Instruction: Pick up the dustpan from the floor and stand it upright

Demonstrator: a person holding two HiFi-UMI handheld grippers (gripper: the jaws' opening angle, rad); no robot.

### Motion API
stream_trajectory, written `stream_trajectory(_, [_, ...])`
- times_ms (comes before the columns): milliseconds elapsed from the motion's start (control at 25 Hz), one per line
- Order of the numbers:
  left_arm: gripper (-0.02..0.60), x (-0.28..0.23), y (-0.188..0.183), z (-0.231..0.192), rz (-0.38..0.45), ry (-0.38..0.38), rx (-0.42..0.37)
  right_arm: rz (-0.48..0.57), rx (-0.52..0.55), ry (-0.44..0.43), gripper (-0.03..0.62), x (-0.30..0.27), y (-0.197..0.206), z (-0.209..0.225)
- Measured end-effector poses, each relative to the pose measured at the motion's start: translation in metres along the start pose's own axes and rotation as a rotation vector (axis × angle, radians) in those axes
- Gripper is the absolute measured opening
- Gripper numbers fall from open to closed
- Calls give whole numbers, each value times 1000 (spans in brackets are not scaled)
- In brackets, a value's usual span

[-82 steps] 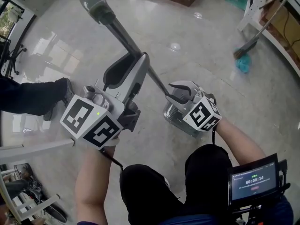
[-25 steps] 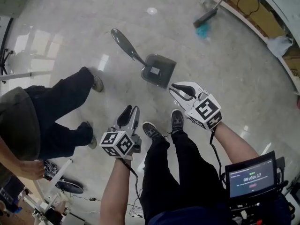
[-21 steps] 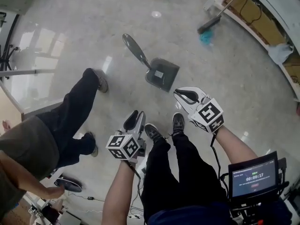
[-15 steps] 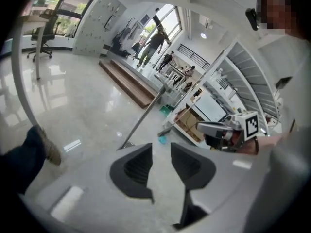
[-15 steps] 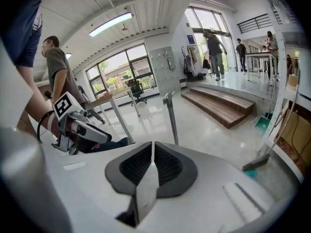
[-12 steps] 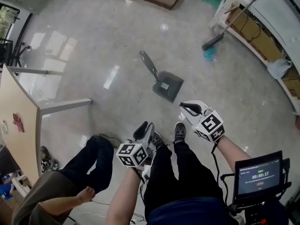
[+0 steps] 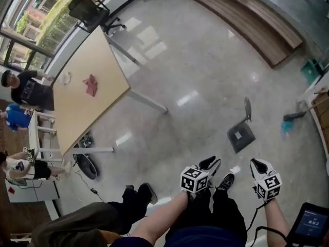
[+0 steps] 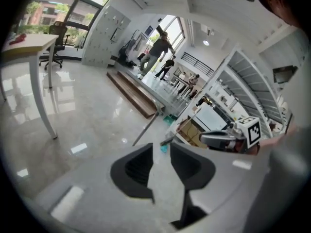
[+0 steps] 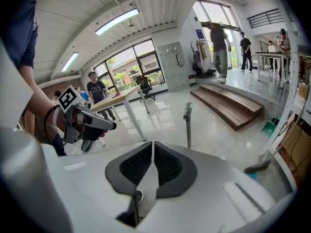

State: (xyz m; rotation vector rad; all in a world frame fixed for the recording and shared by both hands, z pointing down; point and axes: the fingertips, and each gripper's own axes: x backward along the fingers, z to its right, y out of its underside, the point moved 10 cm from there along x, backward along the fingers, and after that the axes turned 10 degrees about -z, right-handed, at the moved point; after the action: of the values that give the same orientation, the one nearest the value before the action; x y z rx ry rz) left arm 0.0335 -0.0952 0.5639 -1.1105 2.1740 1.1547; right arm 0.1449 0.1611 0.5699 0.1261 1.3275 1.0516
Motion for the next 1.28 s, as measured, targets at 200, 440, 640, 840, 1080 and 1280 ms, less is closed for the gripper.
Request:
stream_trajectory(200, [112,42,-7,6,71,-45,49,-30,66,-59,23,7,-34,-23])
stream_trajectory(440, [110,74,-1,23,169,-119,128,-46,180,-106,23,21,-76,-25])
stream_trajectory(640, [110,134,24,25,271,-201,218,-66,319,-188,23,16,-116,-70])
stream_trajectory(840, [109,177,44,39,368,-285,310,-73,442,-280,23,16,-154,-110])
stream_trajectory(1080, [109,233,78,40,474,-368,392,-111,563,-387,23,14,-177,-189])
stream_trajectory(1280, [109,282,120,53,580,-461,483,-155,695,-499,23,7,-177,-252])
